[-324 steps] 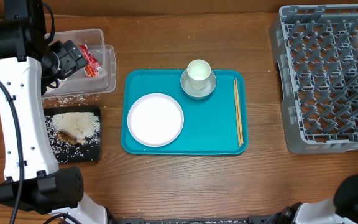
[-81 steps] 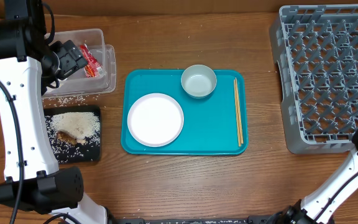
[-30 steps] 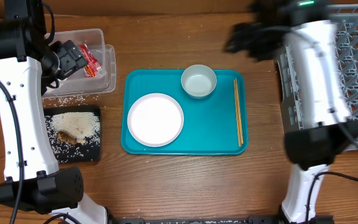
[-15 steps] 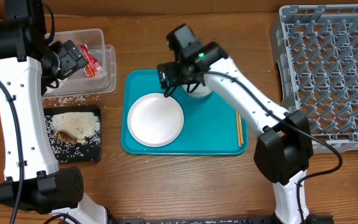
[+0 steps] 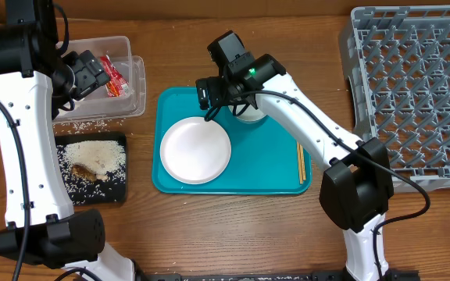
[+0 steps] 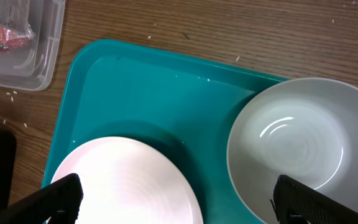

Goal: Sort waste into correct bins and load items into the dishwasher
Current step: 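Reach the right gripper to the white saucer and grasp it, then carry the saucer right and set it into the dish rack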

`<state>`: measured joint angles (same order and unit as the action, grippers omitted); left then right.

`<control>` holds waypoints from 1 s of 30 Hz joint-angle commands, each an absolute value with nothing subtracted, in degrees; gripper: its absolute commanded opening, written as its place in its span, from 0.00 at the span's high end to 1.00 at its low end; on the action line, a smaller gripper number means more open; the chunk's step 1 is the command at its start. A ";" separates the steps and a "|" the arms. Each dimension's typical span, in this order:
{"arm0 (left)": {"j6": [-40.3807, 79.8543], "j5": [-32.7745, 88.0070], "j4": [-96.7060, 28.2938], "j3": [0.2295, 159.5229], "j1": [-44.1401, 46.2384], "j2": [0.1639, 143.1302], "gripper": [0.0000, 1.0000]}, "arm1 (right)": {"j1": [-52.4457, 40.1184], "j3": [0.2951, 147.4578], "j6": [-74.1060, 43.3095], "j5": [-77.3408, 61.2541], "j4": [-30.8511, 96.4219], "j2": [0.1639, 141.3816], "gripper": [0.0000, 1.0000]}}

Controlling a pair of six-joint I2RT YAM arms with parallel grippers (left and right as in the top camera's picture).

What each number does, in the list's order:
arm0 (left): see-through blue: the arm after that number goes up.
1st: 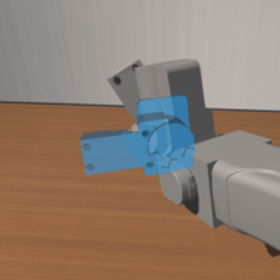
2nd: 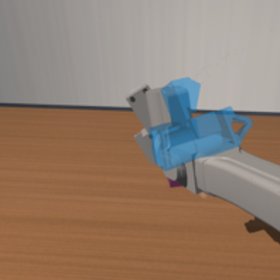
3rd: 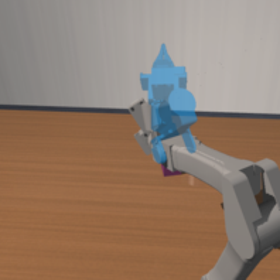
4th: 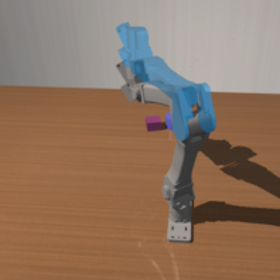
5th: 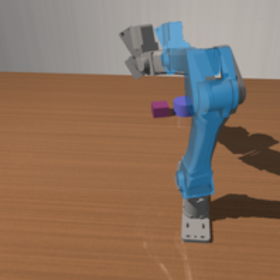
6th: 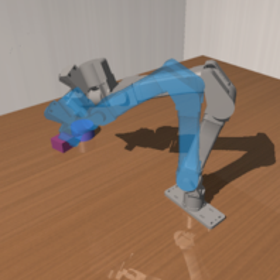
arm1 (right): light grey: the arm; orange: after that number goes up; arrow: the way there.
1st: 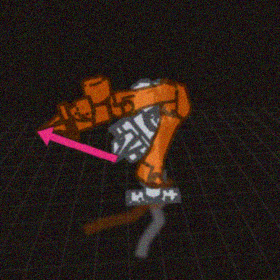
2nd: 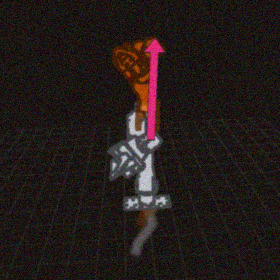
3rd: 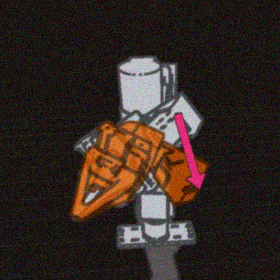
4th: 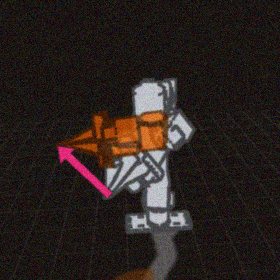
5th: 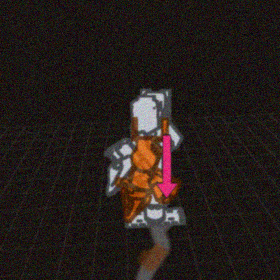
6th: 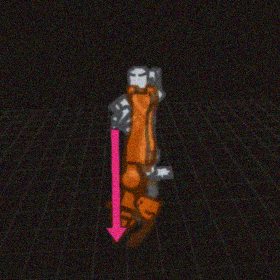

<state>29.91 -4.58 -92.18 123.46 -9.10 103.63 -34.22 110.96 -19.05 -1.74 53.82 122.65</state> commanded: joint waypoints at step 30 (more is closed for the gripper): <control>30.44 -5.08 -92.27 123.90 -8.97 104.12 0.00 | -33.74 111.04 -17.43 7.05 47.99 135.04 0.72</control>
